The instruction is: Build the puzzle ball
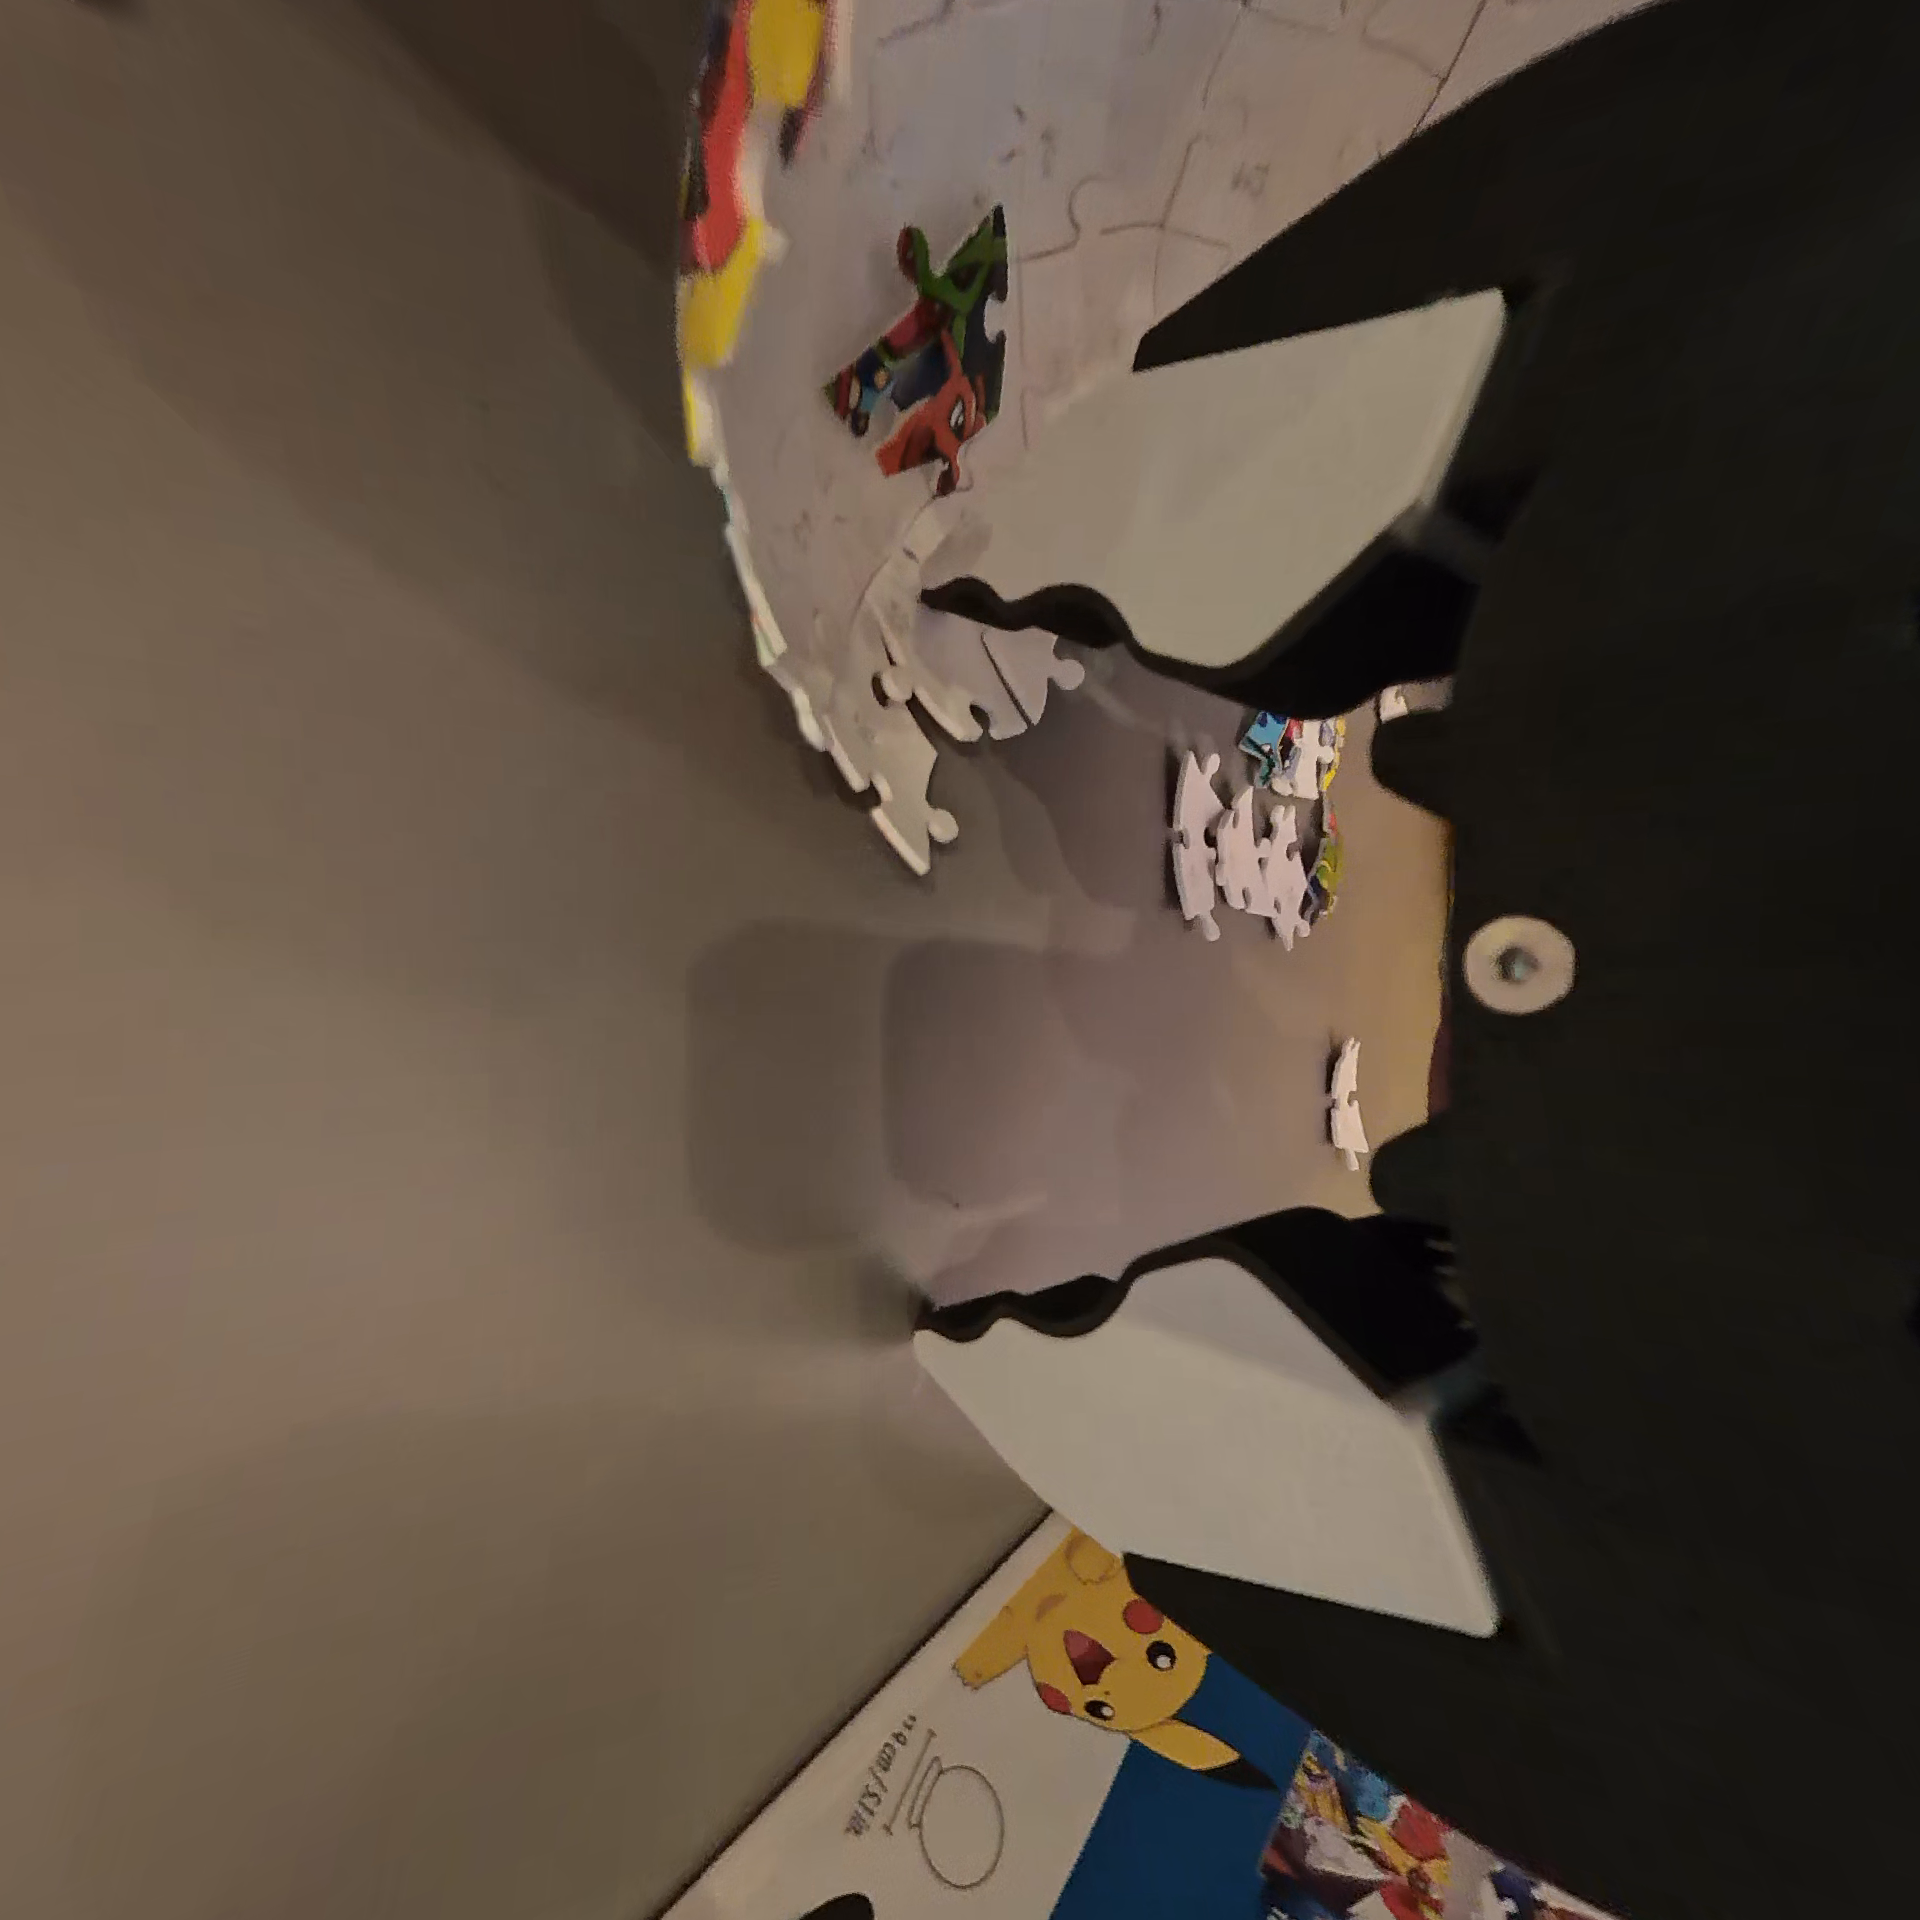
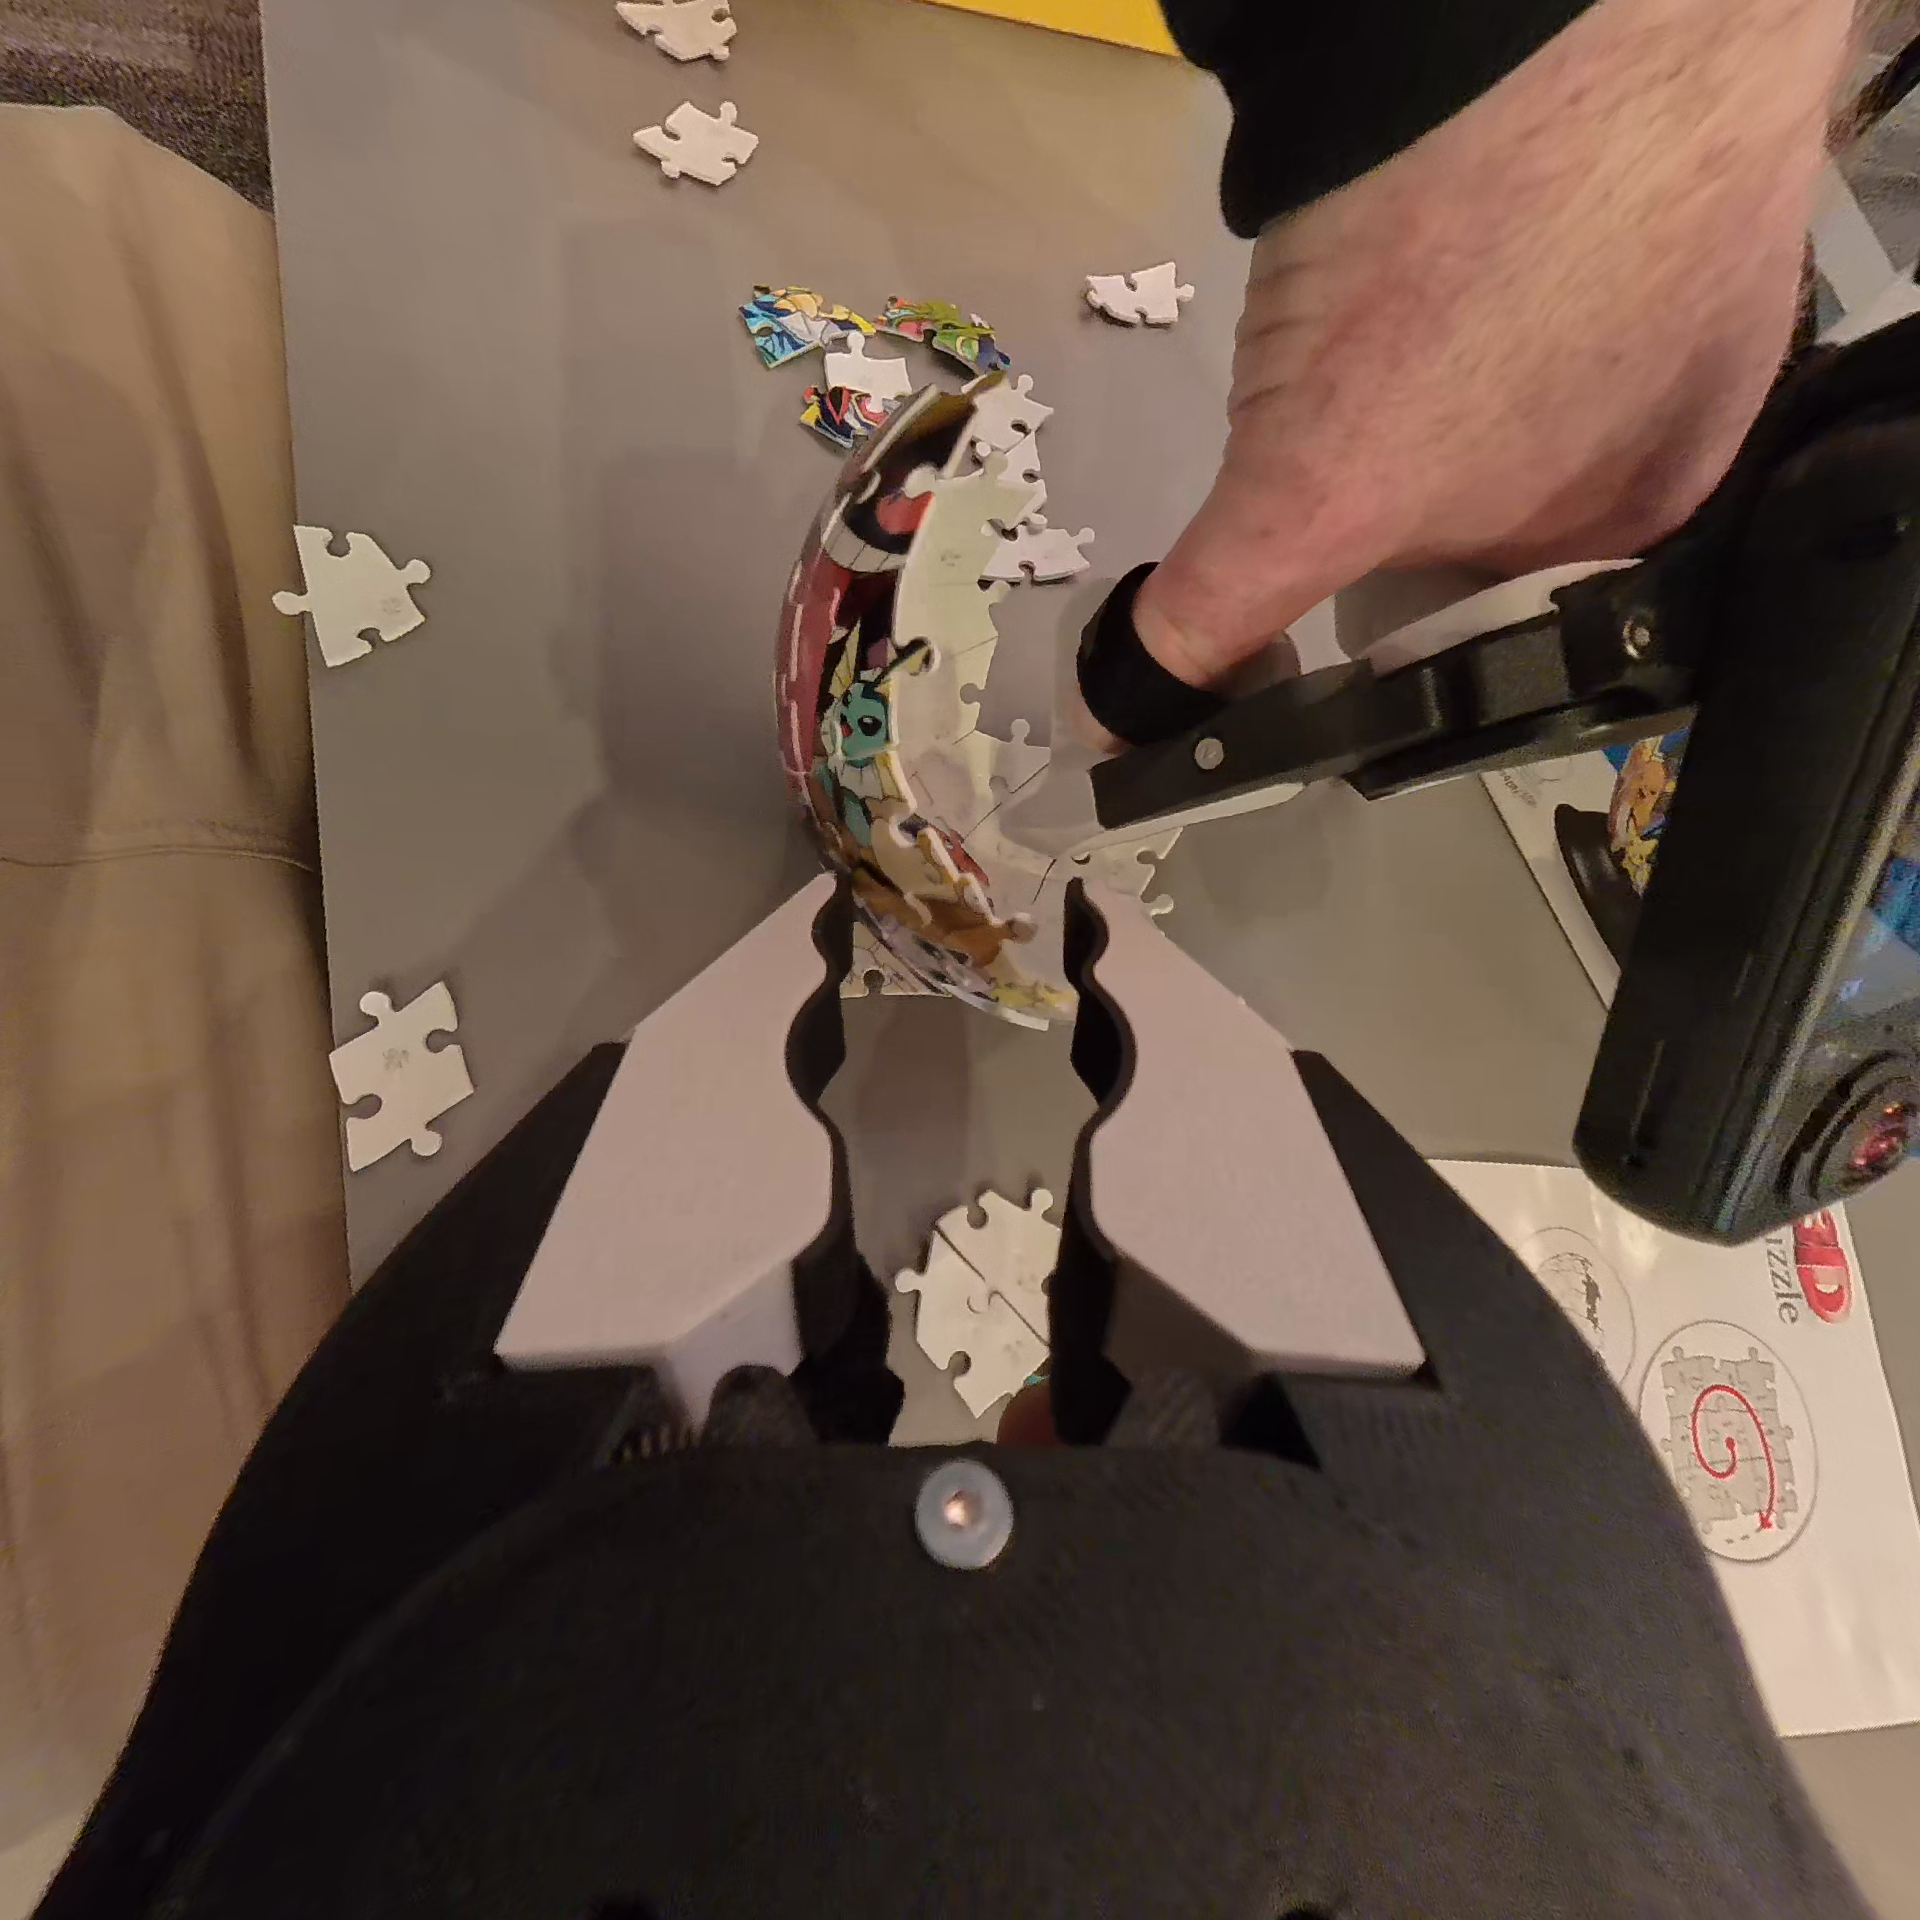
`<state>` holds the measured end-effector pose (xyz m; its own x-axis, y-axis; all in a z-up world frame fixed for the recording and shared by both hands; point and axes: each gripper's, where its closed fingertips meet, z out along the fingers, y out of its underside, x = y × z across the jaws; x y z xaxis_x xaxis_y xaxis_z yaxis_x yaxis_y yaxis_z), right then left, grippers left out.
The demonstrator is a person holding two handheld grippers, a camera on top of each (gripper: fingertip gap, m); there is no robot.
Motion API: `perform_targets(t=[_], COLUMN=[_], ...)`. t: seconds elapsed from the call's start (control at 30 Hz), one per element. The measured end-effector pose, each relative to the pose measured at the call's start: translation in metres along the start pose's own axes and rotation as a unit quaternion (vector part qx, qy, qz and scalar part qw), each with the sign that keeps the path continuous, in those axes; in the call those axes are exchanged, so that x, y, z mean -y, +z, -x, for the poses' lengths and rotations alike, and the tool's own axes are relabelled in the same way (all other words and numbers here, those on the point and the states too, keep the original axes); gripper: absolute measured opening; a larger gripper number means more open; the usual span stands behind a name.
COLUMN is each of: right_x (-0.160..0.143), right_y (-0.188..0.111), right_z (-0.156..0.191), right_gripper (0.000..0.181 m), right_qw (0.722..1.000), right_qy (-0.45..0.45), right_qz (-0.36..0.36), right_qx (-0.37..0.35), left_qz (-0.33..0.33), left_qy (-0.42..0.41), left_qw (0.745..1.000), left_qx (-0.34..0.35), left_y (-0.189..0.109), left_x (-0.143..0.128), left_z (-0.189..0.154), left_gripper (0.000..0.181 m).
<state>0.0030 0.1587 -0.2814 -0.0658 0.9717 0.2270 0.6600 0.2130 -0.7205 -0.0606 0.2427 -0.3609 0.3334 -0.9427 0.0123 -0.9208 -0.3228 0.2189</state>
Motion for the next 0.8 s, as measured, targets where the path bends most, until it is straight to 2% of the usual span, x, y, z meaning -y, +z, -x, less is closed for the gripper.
perform_targets(t=[0.13, 0.27, 0.53, 0.7, 0.8], right_x=[0.0, -0.001, 0.0, 0.001, 0.002], right_y=[0.0, 0.002, 0.002, 0.003, 0.002], right_z=[0.0, 0.003, 0.001, 0.003, 0.001], right_gripper=[0.041, 0.041, 0.039, 0.039, 0.039], right_qw=[1.0, 1.0, 1.0, 1.0, 1.0], right_qy=[-0.004, -0.001, 0.005, 0.005, 0.008], right_qz=[0.002, 0.0, -0.005, -0.008, -0.012], right_qx=[-0.002, 0.005, 0.003, 0.005, 0.003], left_qz=[-0.007, -0.04, -0.087, -0.148, -0.196], left_qy=[0.001, -0.006, -0.032, -0.057, -0.052], left_qw=[1.0, 0.999, 0.995, 0.987, 0.978], left_qx=[0.01, 0.015, -0.02, -0.039, -0.044], left_y=[-0.001, -0.001, 0.001, -0.008, -0.019], left_x=[-0.001, -0.001, -0.008, -0.014, -0.018], left_z=[0.002, 0.002, -0.003, -0.001, -0.001], left_gripper=[0.122, 0.122, 0.124, 0.116, 0.101])
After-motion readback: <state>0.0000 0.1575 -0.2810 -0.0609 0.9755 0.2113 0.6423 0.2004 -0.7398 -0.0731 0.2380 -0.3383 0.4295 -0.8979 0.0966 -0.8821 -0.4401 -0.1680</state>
